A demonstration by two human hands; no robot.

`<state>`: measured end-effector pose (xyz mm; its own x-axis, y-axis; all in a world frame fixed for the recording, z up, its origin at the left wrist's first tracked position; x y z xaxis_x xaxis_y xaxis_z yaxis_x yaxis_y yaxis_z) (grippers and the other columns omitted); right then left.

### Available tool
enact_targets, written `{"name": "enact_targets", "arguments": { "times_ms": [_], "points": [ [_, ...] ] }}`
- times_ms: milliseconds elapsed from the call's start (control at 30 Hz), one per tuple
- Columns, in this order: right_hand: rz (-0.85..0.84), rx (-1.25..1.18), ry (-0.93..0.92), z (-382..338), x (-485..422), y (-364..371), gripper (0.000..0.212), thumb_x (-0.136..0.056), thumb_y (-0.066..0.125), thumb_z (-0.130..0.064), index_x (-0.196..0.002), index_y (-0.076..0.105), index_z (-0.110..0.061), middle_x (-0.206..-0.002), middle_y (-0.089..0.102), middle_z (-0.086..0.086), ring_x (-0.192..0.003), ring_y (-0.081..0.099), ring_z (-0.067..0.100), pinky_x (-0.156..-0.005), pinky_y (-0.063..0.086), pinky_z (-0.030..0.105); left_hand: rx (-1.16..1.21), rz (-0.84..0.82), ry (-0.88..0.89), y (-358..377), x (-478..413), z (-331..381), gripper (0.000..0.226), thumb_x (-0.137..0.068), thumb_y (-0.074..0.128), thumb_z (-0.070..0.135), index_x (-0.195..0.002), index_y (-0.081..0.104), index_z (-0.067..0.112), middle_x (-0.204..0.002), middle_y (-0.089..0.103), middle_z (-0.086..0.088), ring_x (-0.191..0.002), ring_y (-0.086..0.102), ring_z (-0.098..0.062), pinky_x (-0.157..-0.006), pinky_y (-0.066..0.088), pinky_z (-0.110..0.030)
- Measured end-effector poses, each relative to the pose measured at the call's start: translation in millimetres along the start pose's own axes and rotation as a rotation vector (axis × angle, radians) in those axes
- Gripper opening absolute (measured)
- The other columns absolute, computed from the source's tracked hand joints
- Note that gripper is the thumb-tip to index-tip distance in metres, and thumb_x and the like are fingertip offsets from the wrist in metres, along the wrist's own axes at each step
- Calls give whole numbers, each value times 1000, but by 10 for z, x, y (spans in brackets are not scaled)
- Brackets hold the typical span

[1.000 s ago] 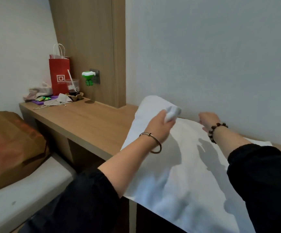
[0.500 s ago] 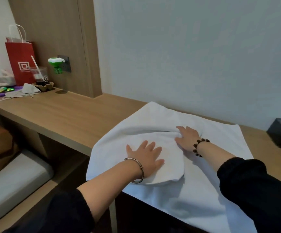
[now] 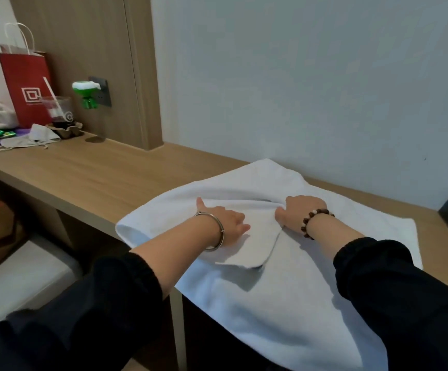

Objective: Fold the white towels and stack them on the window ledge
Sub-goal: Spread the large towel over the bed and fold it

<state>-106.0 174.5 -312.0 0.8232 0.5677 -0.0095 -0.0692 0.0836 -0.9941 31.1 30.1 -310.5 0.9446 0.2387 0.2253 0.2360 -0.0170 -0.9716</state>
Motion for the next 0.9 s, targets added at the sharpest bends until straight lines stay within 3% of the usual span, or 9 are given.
{"name": "enact_targets", "arguments": {
  "times_ms": [133, 233, 300, 400, 500, 633, 733, 900],
  "points": [
    [-10, 77, 71, -135, 93, -47, 40, -93, 24, -35, -88, 58, -14, -78, 55, 2, -74, 55, 22, -62, 39, 27, -84, -3, -92, -86, -94, -85, 54, -96, 14, 56, -136, 38, 29, -140, 43, -3, -134, 31, -23, -107, 2, -66],
    [21, 63, 148, -179, 138, 28, 51, -97, 19, -46, -86, 58, -14, -74, 54, 1, -71, 55, 21, -59, 37, 26, -134, 9, -133, 0, -201, -179, 59, -94, 12, 57, -141, 31, 27, -149, 29, 3, -135, 28, -27, -105, 7, -68],
    [54, 12, 175, -174, 166, 105, 52, -96, 22, -56, -98, 52, -14, -82, 56, 2, -75, 55, 23, -61, 38, 29, -91, 2, -205, 51, -286, -228, 63, -94, 11, 59, -148, 17, 29, -158, 11, 9, -144, 14, -26, -107, 5, -68],
    [49, -112, 89, -87, 185, 201, 59, -89, 34, -66, -118, 44, -15, -116, 52, 6, -105, 50, 27, -82, 41, 38, 17, -28, -268, 87, -352, -281, 61, -94, 10, 59, -150, -1, 36, -159, -9, 12, -147, -4, -25, -108, 4, -66],
    [-39, -183, 6, 64, 197, 210, 69, -83, 45, -68, -129, 38, -17, -129, 42, 6, -119, 41, 28, -92, 39, 41, 86, -10, -256, 99, -410, -311, 58, -96, 13, 56, -150, 2, 37, -159, -5, 11, -146, -1, -26, -107, 10, -66],
    [-4, -184, 52, 60, 161, 238, 58, -90, 41, -61, -128, 39, -18, -129, 42, 8, -117, 41, 29, -87, 38, 40, 53, 106, -106, 120, -394, -143, 57, -94, 22, 58, -141, 28, 27, -148, 28, 0, -136, 24, -27, -101, 26, -60],
    [49, -123, 106, -48, 127, 240, 55, -94, 29, -60, -128, 40, -18, -129, 42, 8, -117, 41, 30, -87, 36, 40, 68, 133, 27, 241, -288, -52, 71, -87, 28, 71, -145, 21, 31, -155, 15, 6, -142, 12, -25, -102, 22, -64],
    [46, -105, 65, -34, 77, 265, 55, -94, 27, -61, -126, 40, -18, -125, 43, 6, -114, 41, 28, -86, 37, 40, 56, 146, 34, 311, -209, -210, 54, -99, 24, 51, -149, 11, 37, -159, 3, 10, -146, 2, -18, -107, 15, -66]
  ]
}}
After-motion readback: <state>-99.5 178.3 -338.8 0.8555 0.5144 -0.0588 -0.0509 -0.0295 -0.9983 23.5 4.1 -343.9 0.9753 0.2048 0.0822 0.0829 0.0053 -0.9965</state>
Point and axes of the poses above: each hand's wrist, its own x-axis away from the middle knuckle, its own y-axis out of the palm, z = x × y, the point moved 1 cm from there along -x, towards the middle knuckle
